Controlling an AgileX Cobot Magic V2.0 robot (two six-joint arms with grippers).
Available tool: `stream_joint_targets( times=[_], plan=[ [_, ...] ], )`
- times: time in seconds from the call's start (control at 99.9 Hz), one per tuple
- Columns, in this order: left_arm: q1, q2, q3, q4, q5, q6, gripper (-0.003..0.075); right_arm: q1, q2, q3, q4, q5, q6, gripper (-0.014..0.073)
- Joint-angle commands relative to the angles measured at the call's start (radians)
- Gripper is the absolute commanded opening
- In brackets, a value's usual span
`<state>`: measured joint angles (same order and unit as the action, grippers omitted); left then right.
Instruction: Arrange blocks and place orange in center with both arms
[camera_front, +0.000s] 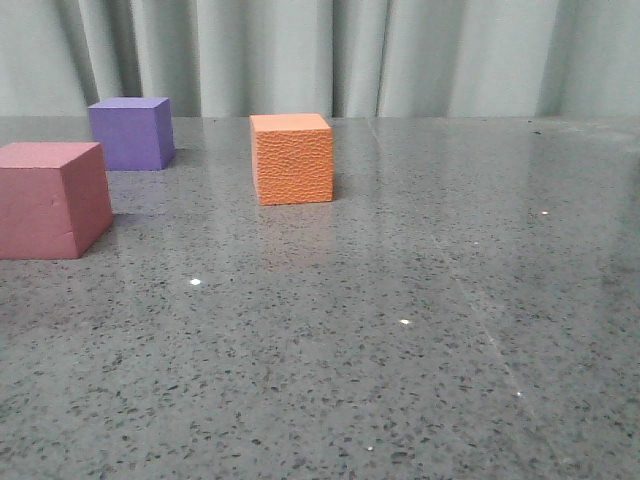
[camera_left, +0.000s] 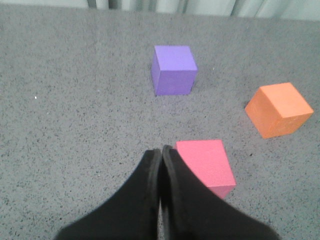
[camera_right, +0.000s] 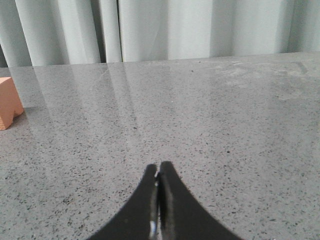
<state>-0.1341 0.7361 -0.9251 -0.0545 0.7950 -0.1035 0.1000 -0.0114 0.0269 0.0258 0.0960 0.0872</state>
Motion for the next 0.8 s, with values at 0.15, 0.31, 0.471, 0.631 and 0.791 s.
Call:
stream_joint_targets(
  times=[0.15, 0.31, 0.471, 0.631, 0.791],
  plan=[
    [0.003, 0.019, -0.037, -0.016, -0.056, 0.0, -0.0019, -0.007, -0.024, -0.014, 0.004, -0.082, -0.008, -0.0067],
    [0.003, 0.019, -0.037, -0.016, -0.058, 0.0, -0.0017, -0.007, -0.024, -0.014, 0.004, -0.082, -0.008, -0.0067],
    [0.003, 0.019, -0.042, -0.016, -0.056, 0.002, 0.0122, -0.007, -0.024, -0.014, 0.004, -0.082, -0.008, -0.0067],
    [0.003, 0.019, -0.046, -0.016, -0.058, 0.002, 0.0507, -0.007, -0.024, -0.014, 0.004, -0.082, -0.008, -0.0067],
    [0.003, 0.019, -0.046, -0.009, -0.058, 0.002, 0.0699, -0.007, -0.024, -0.014, 0.004, -0.082, -0.008, -0.0067]
  ],
)
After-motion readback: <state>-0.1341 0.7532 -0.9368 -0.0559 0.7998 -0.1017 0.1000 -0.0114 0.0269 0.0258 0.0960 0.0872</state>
